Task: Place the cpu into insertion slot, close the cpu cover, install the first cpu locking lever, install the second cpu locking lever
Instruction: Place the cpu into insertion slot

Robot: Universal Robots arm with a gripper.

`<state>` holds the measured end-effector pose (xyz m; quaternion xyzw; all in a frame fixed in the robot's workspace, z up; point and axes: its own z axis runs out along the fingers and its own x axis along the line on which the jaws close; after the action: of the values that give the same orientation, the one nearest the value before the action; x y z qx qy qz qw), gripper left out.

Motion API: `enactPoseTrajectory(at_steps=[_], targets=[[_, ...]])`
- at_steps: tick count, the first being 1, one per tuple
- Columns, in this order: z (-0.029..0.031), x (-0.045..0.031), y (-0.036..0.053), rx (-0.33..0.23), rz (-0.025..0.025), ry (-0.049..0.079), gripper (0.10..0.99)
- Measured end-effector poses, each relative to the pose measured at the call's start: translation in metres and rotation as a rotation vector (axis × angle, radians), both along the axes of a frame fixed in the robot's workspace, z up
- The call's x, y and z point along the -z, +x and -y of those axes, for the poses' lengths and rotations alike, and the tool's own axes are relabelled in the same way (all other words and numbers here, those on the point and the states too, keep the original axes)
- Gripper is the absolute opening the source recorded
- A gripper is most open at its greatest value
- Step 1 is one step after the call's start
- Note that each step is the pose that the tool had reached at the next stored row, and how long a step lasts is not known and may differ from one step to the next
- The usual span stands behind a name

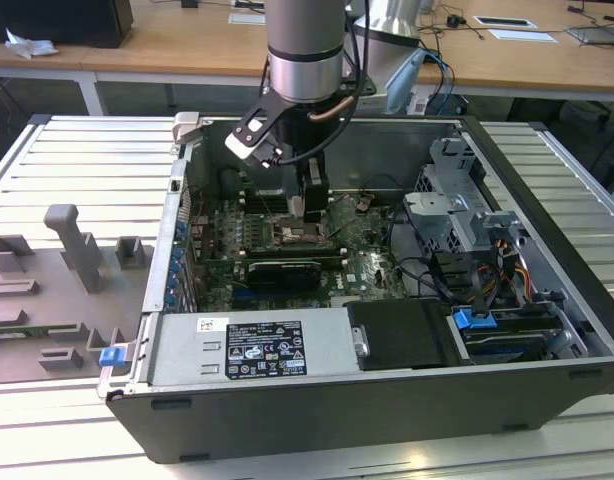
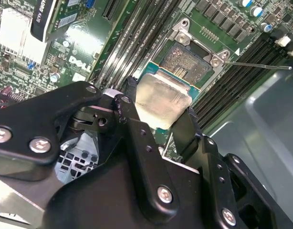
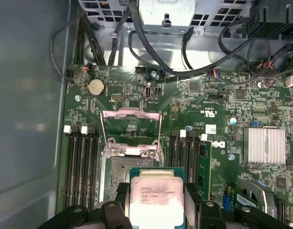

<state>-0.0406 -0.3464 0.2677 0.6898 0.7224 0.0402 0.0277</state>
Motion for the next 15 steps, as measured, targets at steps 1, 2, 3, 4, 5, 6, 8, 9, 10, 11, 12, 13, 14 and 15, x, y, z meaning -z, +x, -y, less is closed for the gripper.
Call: enactPoseTrajectory(at_steps=[1,2,3,4,5,6,8,9,10,11,12,13,14,15], targets=[[0.0000,0.0009,0.0000,0.000,0.0000,0.000,0.541],[0.0000,0.0021,0.0000,0.000,0.0000,0.000,0.541],[0.0000,0.0029,0.0000,0.000,-0.0001,0.000,0.541],[0.0000,0.0041,0.0000,0.000,0.0000,0.000,0.541],[0.0000,0.0049,0.0000,0.000,0.0000,0.000,0.541],[0.0000,0.0064,0.0000,0.000,0.0000,0.000,0.541],[0.0000,0.0081,0.0000,0.000,0.0000,0.000,0.541],[0.0000,0.0088,0.0000,0.000,0.0000,0.000,0.541],[0.0000,0.0095,0.0000,0.000,0.0000,0.000,0.541],[0.0000,0.0103,0.0000,0.000,-0.0001,0.000,0.541],[0.0000,0.0110,0.0000,0.000,0.0000,0.000,0.541],[0.0000,0.0118,0.0000,0.000,-0.0001,0.000,0.541],[0.0000,0.0125,0.0000,0.000,0.0000,0.000,0.541],[0.0000,0.0135,0.0000,0.000,0.0000,0.000,0.541]])
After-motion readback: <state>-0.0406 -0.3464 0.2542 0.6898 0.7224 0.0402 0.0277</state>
